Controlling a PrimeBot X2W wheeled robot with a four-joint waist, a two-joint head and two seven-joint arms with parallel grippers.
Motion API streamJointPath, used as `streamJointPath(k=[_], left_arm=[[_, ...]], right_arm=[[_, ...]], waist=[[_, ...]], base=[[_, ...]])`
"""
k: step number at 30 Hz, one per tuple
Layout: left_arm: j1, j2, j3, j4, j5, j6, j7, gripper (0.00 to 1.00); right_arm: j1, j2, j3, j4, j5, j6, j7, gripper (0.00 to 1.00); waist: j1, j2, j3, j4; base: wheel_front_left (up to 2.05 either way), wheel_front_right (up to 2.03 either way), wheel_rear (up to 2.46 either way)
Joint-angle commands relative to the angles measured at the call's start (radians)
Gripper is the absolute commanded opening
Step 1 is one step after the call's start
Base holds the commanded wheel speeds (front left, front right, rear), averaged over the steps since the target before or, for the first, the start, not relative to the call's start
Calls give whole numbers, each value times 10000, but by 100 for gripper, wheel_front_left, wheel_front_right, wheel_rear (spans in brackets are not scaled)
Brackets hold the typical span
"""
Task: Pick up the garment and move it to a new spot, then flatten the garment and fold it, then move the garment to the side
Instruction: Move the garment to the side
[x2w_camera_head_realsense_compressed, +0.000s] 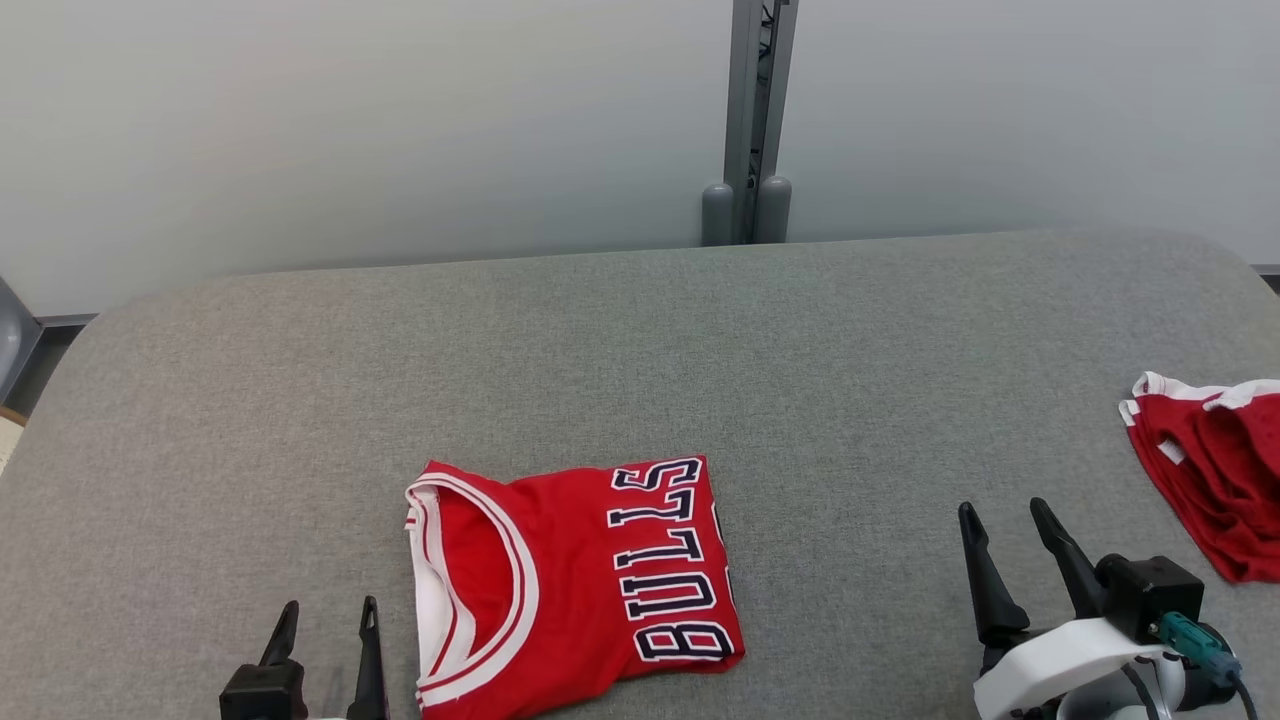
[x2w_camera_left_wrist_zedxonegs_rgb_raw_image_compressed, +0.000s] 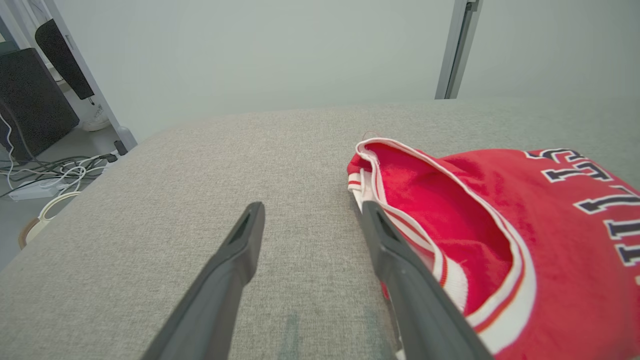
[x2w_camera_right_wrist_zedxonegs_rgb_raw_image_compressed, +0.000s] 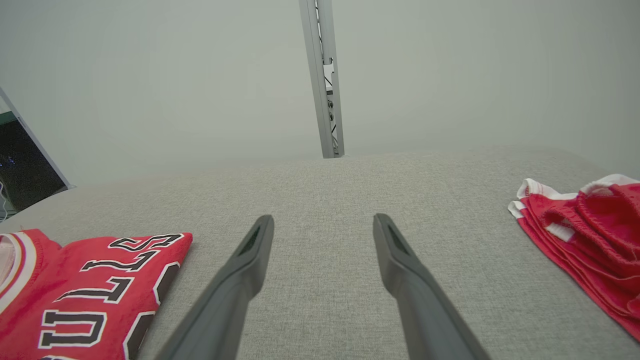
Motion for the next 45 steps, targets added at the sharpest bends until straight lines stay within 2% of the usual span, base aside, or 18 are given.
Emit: streamJointPath(k=[1,13,23,32,37,44,45], left_arm=[[-12,41,45,-21,54,-57,-42,100],[-278,40,-52,-24,-173,-88,-42,100],[-426,41,-585,-47,-233,-193,-42,100],[-397,41,-720,-67,-200,-174,-44,100],[-375,35,-713,-123,-274,-231,-42,100],[-401,38,-820,-170,-342,-250,-42,100],[-424,41,-843,-169,-339,-253,-42,100]], right_arm=[[-35,-42,36,21,56,0,-35,100],[-259,-40,556,155,202,0,-35,100],[-875,-43,1716,911,986,0,-33,100],[-1509,-48,2242,2314,1837,0,-33,100],[-1796,-51,2479,3402,2296,0,-32,100],[-2105,-40,3218,4700,2971,0,14,100],[-2165,-40,3341,4839,3082,0,18,92]], waist=[[0,0,7,31],[0,0,227,583],[0,0,731,1951],[0,0,1073,3119],[0,0,1104,3317],[0,0,1123,3205],[0,0,1123,3167]], base=[[0,0,0],[0,0,0],[0,0,0],[0,0,0],[0,0,0],[0,0,0],[0,0,0]])
